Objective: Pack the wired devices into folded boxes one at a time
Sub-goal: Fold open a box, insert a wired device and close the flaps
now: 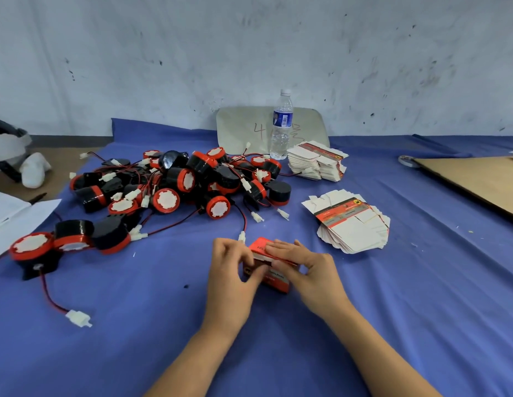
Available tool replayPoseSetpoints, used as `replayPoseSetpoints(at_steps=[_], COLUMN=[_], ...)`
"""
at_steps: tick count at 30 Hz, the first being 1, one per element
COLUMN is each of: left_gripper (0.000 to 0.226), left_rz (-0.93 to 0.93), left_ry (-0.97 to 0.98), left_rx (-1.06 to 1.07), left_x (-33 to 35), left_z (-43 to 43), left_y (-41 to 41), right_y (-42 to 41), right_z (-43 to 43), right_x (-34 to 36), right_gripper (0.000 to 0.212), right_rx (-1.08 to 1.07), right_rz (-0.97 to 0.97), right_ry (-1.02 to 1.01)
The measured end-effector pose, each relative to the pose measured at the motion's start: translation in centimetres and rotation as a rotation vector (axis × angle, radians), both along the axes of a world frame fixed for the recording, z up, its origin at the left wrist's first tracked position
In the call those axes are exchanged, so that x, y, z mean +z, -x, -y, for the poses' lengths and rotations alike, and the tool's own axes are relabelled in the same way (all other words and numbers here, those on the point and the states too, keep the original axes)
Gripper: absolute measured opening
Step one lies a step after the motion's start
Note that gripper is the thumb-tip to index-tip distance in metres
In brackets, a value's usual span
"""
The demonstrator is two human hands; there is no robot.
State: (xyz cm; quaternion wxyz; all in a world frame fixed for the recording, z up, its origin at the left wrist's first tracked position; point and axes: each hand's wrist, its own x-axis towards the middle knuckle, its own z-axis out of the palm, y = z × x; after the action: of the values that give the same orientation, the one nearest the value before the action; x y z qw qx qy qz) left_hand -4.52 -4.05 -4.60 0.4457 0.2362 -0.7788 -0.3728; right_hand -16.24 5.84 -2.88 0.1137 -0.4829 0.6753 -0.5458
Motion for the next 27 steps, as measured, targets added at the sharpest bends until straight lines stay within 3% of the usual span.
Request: replayPoseSetpoints(at_steps=[5, 11, 18, 23, 25, 27], left_gripper=[0.031, 0.027, 0.024, 0.025, 0.025, 0.029], left_rz=[-0.017, -0.011, -0.003, 0.074, 0.086, 0.101], left_ry=[-0.186, -0.167, -0.066, 0.07, 0.097, 0.072], left_rx=[-0.068, -0.071, -0.03, 0.024, 0.036, 0.026], left_x=[0.4, 0.7, 0.1, -0.4, -0.5, -0.8], left_z=[0.5, 0.9, 1.3, 1.6, 1.4, 1.2], left_y=[-0.6, -0.8, -0.8, -0.5, -0.5, -0.6], right_y=[-0.1, -0.2, 0.3, 0.1, 0.1, -0.2], right_z=[-0.4, -0.5, -0.6, -1.3, -1.4, -1.5], right_x=[0.0, -0.1, -0.7, -1.2, -1.4, -1.8], right_gripper=[0.032, 0.029, 0.033, 0.04, 0.043, 0.047], right_rx=[0.01, 0.033, 0.035, -0.03, -0.039, -0.031], right_rz=[0.0, -0.037, -0.346, -0.764, -0.76, -0.608], right_ry=[-0.036, -0.046, -0.175, -0.321, -0.349, -0.332])
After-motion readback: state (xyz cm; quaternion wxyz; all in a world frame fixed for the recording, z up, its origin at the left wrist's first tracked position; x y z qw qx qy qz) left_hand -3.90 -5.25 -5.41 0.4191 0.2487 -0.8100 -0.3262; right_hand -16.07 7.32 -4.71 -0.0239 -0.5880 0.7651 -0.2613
